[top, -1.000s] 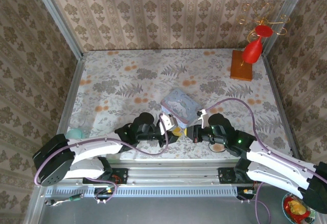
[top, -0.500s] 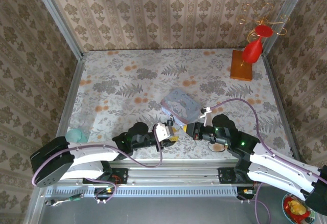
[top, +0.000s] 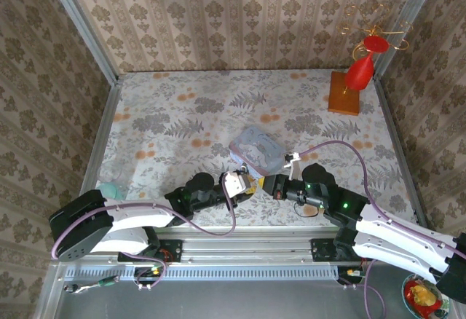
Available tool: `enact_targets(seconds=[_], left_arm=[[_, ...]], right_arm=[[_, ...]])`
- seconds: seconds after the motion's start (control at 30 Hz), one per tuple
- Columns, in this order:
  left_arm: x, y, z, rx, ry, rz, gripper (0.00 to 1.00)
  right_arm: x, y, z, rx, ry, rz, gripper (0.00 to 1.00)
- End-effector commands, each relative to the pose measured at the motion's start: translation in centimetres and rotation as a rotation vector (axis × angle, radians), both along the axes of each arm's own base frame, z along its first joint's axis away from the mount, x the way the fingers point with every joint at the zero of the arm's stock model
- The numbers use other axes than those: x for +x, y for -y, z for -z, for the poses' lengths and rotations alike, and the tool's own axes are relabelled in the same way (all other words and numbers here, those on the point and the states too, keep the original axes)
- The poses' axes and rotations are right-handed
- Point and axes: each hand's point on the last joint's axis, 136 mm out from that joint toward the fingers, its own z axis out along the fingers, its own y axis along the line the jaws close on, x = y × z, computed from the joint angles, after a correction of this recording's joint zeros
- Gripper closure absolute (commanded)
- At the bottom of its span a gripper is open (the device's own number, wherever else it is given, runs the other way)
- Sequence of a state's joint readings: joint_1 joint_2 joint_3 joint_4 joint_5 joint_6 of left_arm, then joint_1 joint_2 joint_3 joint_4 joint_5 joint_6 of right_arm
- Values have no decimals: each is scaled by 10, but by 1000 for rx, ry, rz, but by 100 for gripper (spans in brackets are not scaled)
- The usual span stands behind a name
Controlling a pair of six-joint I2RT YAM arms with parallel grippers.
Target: Unlock the padlock with the key
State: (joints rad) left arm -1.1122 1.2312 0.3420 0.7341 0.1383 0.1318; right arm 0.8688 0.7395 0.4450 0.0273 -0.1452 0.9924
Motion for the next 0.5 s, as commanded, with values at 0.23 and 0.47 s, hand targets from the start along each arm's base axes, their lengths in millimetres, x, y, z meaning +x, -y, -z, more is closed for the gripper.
enact_targets(seconds=[0.23,0.47], left_arm=[[7,4,-12,-25,24,-34,70],[10,3,-11,-24,28,-46,69]], right_arm=[[3,4,2,0,1,40,100],[4,4,2,-1,-4,44,100]])
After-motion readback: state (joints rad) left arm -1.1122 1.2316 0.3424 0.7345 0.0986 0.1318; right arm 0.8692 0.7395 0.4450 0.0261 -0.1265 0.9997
